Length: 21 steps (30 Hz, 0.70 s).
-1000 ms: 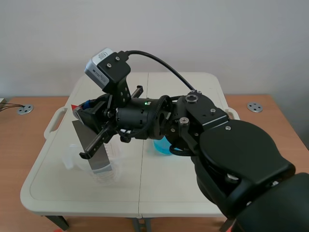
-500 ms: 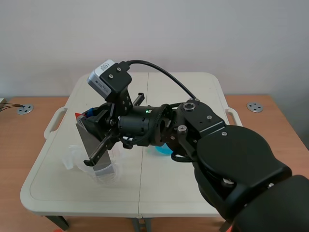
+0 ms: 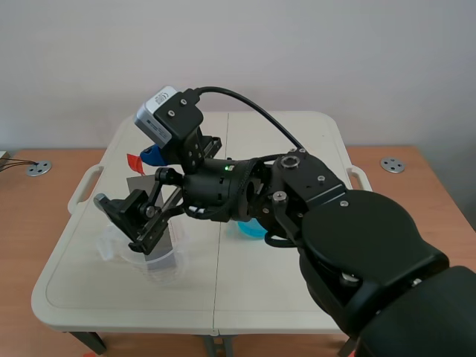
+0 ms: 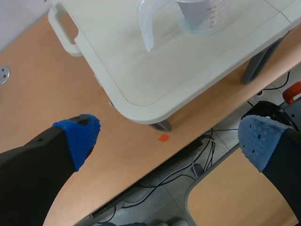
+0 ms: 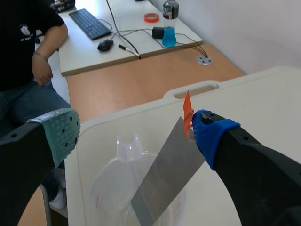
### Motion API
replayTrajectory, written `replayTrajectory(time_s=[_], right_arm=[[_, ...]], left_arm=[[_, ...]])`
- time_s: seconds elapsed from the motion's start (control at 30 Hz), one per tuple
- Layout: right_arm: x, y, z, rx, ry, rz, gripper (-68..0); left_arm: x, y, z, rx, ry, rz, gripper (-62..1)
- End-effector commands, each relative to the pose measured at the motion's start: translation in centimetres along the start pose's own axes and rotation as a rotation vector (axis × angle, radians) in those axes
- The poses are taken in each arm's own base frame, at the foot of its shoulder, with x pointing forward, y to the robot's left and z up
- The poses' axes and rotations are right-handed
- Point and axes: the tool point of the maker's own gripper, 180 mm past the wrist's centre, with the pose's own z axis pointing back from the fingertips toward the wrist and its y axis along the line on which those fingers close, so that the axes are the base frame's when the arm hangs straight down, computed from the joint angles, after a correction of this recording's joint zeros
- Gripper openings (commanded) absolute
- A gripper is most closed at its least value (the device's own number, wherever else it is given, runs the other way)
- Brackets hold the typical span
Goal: Hold the metal plate by the orange handle, dip it into the blue solution, take it out and point at it, then put the plate back in the beaker on the left.
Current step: 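Return to the home posture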
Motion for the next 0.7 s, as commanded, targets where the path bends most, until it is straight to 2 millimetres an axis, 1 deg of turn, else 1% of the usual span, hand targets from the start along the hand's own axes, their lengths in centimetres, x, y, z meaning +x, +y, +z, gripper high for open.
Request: replayTrajectory(time_s=[0.0,0.1,0.23,0.33,0.47,0.53,0.67], right_arm=[[1.5,-0.4,-0.2,0.003,-0.051,0.004,-11.5],[1.6,-0.8,-0.2,-0.019,-0.054,0.008,-1.5],[1.8,-1.2,0.0,-0.031,-0.041,0.02,-1.1],[3.1,-2.3,0.8,-0.067,-0.061,0.044,-1.1],[5.5,-4.0,2.8,-0.13,-0.1,0.068,-1.1],[6.2,-4.5,4.1,-0.161,-0.099,0.085,-1.1],[7.0,-4.5,7.0,-0.207,-0.08,0.109,-1.1]], left_arm=[[0.9,-0.1,0.0,-0.002,-0.03,0.0,1.4],[0.8,-0.1,0.0,-0.002,-0.026,-0.001,1.4],[0.5,-0.1,-0.1,-0.001,-0.009,-0.002,1.4],[0.4,-0.1,-0.1,-0.003,-0.002,-0.009,1.4],[0.5,-0.1,-0.1,-0.003,-0.005,-0.011,1.4],[0.5,-0.1,-0.1,-0.003,-0.008,-0.011,1.4],[2.0,0.5,-0.4,0.012,-0.077,-0.021,1.4]])
